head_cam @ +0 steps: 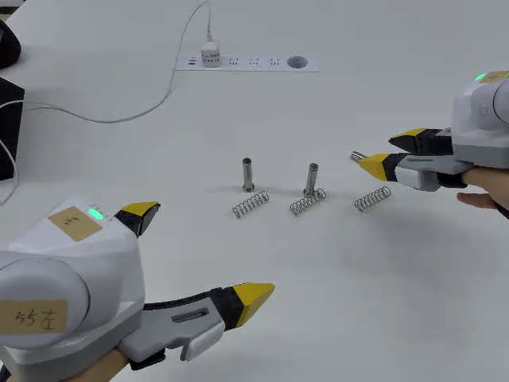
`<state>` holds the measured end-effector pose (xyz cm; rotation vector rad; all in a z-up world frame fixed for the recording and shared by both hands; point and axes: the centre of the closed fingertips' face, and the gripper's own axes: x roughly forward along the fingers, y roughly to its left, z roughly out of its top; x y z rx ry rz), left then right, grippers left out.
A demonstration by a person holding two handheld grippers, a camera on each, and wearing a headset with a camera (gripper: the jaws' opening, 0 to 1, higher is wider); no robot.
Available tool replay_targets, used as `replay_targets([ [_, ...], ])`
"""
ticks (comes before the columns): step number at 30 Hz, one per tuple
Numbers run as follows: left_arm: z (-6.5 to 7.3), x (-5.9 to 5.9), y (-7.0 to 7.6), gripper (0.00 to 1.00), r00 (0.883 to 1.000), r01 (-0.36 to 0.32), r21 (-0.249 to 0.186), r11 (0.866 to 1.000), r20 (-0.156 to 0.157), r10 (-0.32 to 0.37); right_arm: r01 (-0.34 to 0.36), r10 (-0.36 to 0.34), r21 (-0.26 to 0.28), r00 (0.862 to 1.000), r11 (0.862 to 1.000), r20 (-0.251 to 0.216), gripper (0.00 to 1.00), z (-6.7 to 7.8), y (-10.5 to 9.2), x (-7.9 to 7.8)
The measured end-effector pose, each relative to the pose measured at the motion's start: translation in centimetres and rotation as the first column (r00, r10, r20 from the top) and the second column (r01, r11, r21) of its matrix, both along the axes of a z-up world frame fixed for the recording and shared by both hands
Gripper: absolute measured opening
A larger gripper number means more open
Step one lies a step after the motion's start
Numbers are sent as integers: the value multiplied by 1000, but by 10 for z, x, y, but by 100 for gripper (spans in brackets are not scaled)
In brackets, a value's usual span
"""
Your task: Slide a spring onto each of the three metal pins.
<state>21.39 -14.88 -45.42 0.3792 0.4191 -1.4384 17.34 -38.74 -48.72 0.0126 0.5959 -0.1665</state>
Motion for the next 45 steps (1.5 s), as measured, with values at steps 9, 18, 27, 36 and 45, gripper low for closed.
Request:
replay_targets([
  [9, -1, -1, -2, 94, 1000, 7, -2, 1000, -6, -7, -6, 6, 0, 1000, 1000, -19, 28, -16, -10, 13],
  [18, -2, 1, -3, 94, 1000, 5, -6, 1000, -16, -5, -19, 20, 19, 999, 1000, -49, 23, -36, -14, 22],
  [27, 0, 3, -5, 93, 1000, -9, -30, 1000, -22, 8, -14, 16, 36, 998, 999, -63, 16, -47, -21, 29],
  [36, 1, 5, -5, 94, 1000, -8, -27, 1000, -12, 7, -23, 27, 36, 995, 999, -94, 10, -52, -24, 30],
  [45, 1, 4, -6, 94, 1000, -2, -21, 1000, -9, 2, 17, -12, 66, 997, 998, -75, 9, -45, -27, 29],
])
